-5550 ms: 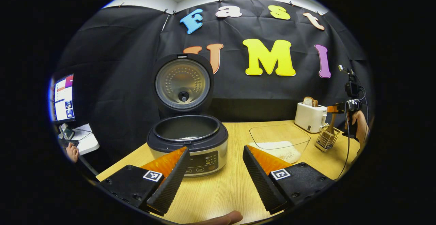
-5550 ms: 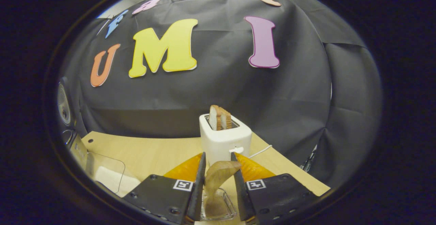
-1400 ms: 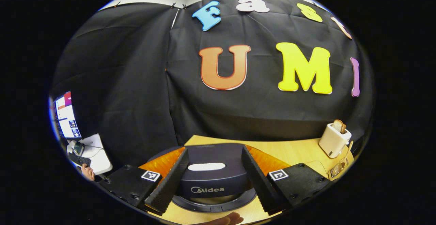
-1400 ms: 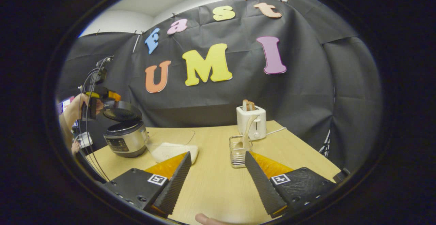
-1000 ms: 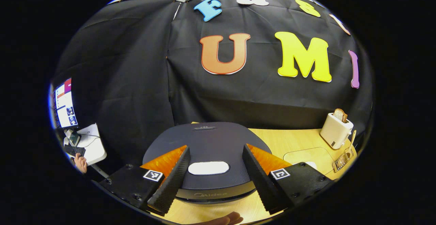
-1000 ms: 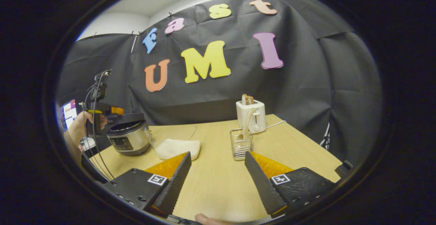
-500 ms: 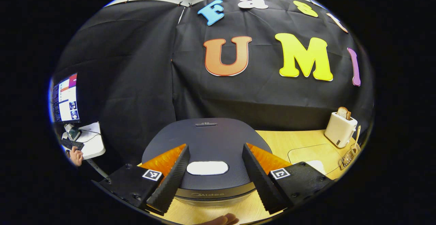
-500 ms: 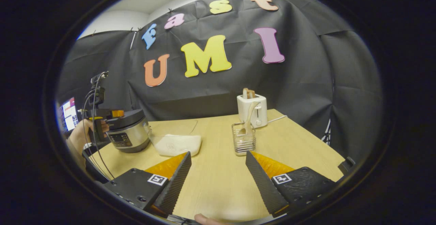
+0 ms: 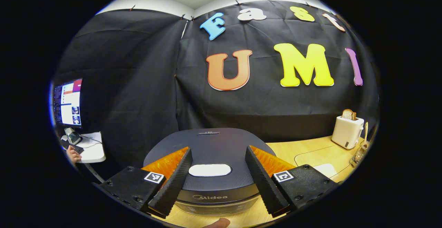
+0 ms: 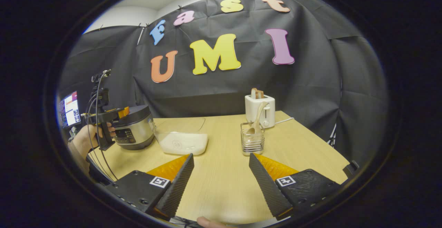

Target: Close the left gripper, press the button to open the rice cooker; take a wooden spoon from the chopstick holder with the right hand, scoop a spoonful of rice and pour it into the rice cooker, then put the wooden spoon back into the chopstick holder.

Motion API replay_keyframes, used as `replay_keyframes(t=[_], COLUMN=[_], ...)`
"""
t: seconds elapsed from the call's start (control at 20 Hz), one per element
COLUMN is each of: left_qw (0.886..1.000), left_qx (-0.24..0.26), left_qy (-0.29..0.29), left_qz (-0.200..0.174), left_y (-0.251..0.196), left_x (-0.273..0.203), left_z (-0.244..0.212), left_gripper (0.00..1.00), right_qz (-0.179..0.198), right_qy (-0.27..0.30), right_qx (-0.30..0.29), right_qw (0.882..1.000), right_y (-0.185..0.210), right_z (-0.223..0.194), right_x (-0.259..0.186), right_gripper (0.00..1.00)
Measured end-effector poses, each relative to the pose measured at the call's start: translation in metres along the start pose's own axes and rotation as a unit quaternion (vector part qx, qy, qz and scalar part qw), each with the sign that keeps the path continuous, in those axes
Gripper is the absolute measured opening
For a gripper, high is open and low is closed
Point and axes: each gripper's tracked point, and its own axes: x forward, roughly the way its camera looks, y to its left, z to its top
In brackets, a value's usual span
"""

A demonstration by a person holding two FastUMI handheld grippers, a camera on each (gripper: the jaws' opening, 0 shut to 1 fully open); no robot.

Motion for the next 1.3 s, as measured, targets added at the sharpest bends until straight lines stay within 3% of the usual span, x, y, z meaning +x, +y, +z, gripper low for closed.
replay_keyframes(t=[0.05, 0.15, 0.2, 0.35, 0.4, 0.45, 0.5, 0.55, 0.65, 0.75, 0.8, 0.85, 1.0, 1.25, 1.3], left_qw=[1.000, 1.000, 1.000, 1.000, 0.999, 0.999, 1.000, 1.000, 1.000, 0.999, 0.999, 0.999, 0.997, 0.995, 0.995], left_qx=[0.003, 0.004, 0.002, 0.026, 0.032, 0.032, 0.028, 0.021, 0.011, 0.007, 0.004, -0.002, -0.014, 0.000, 0.006], left_qy=[0.002, 0.011, 0.016, 0.018, 0.011, 0.004, 0.000, -0.003, -0.010, -0.016, -0.017, -0.014, -0.006, -0.021, -0.021], left_qz=[-0.001, 0.000, 0.005, 0.001, -0.002, -0.003, -0.007, -0.016, -0.026, -0.033, -0.037, -0.045, -0.070, -0.098, -0.100], left_y=[-0.001, -0.001, 0.000, -0.005, -0.006, -0.009, -0.014, -0.021, -0.029, -0.034, -0.037, -0.041, -0.053, -0.072, -0.074], left_x=[0.000, -0.001, -0.003, -0.012, -0.018, -0.027, -0.036, -0.045, -0.066, -0.088, -0.099, -0.110, -0.146, -0.193, -0.201], left_z=[-0.001, -0.001, -0.001, 0.009, 0.017, 0.025, 0.032, 0.040, 0.055, 0.065, 0.066, 0.065, 0.065, 0.057, 0.053], left_gripper=[0.99, 0.94, 0.98, 0.98, 0.98, 0.99, 0.99, 0.95, 0.98, 0.99, 0.99, 0.98, 0.99, 0.95, 0.99], right_qz=[-0.002, -0.004, -0.005, -0.010, -0.013, -0.017, -0.019, -0.020, -0.021, -0.028, -0.031, -0.034, -0.037, -0.035, -0.034], right_qy=[-0.004, -0.006, -0.007, -0.017, -0.020, -0.023, -0.027, -0.030, -0.038, -0.049, -0.055, -0.061, -0.083, -0.108, -0.114], right_qx=[-0.002, -0.005, -0.006, -0.003, -0.002, -0.002, 0.001, 0.005, 0.008, 0.006, 0.004, 0.001, -0.009, -0.017, -0.016], right_qw=[1.000, 1.000, 1.000, 1.000, 1.000, 1.000, 0.999, 0.999, 0.999, 0.998, 0.998, 0.998, 0.996, 0.993, 0.993], right_y=[0.000, -0.001, -0.001, -0.006, -0.007, -0.009, -0.010, -0.011, -0.012, -0.016, -0.017, -0.017, -0.015, -0.005, -0.001], right_z=[0.002, 0.005, 0.006, 0.014, 0.016, 0.019, 0.023, 0.026, 0.034, 0.041, 0.044, 0.047, 0.058, 0.069, 0.071], right_x=[0.000, -0.002, -0.003, -0.008, -0.009, -0.010, -0.012, -0.013, -0.018, -0.023, -0.026, -0.029, -0.036, -0.041, -0.041], right_gripper=[0.96, 0.93, 0.93, 0.92, 0.99, 0.99, 0.93, 0.92, 0.96, 0.93, 0.99, 0.93, 0.96, 0.93, 0.96])
